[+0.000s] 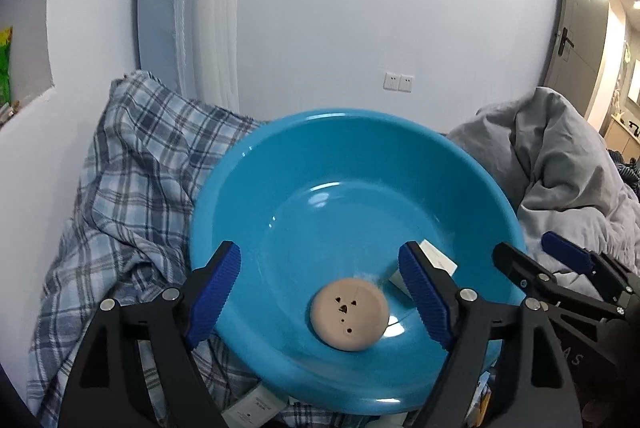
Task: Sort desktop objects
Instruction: 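Raise both open tools away from the blue basin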
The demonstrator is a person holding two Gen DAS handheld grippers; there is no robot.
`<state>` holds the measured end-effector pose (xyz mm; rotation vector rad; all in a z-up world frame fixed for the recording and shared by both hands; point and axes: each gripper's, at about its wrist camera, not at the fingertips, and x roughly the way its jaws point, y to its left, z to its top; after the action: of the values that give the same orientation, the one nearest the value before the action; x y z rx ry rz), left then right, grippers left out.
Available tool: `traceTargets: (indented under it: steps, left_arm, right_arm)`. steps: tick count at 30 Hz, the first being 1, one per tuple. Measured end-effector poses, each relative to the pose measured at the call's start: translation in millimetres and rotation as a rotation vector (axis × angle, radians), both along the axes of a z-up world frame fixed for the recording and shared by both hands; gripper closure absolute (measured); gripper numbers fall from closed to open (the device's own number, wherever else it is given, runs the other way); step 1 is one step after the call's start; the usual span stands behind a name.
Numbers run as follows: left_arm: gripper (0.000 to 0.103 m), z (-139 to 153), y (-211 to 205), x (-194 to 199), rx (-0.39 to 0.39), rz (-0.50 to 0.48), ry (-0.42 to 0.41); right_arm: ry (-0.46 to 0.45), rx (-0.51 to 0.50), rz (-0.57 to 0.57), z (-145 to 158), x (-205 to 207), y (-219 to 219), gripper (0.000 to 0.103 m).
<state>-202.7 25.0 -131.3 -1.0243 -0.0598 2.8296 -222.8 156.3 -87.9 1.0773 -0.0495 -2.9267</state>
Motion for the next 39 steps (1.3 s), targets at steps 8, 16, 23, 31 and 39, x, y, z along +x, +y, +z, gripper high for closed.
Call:
traceTargets:
  steps: [8,16,23,31,39]
  left_arm:
    - [0.019,26,1,15,-0.06,0.032,0.101]
    - [0.019,55,-1,33,-0.088,0.092,0.204]
    - [0.003,83,-4,53,-0.043,0.064,0.286]
    - [0.0,115,-5,82,-0.002,0.025,0.394]
    - [0.0,146,-7,112,-0.033,0.048,0.5]
  right_arm:
    - [0.044,0.038,-0.015,14,7,2,0.037]
    - [0.097,0.038,-0.02,32,16,0,0.022]
    - [0.134,0.017,-0.014,50,24,4,0.022]
    - [0.253,0.004,0.015,92,52,5,0.022]
    - [0.415,-0.004,0.006,137,92,7,0.009]
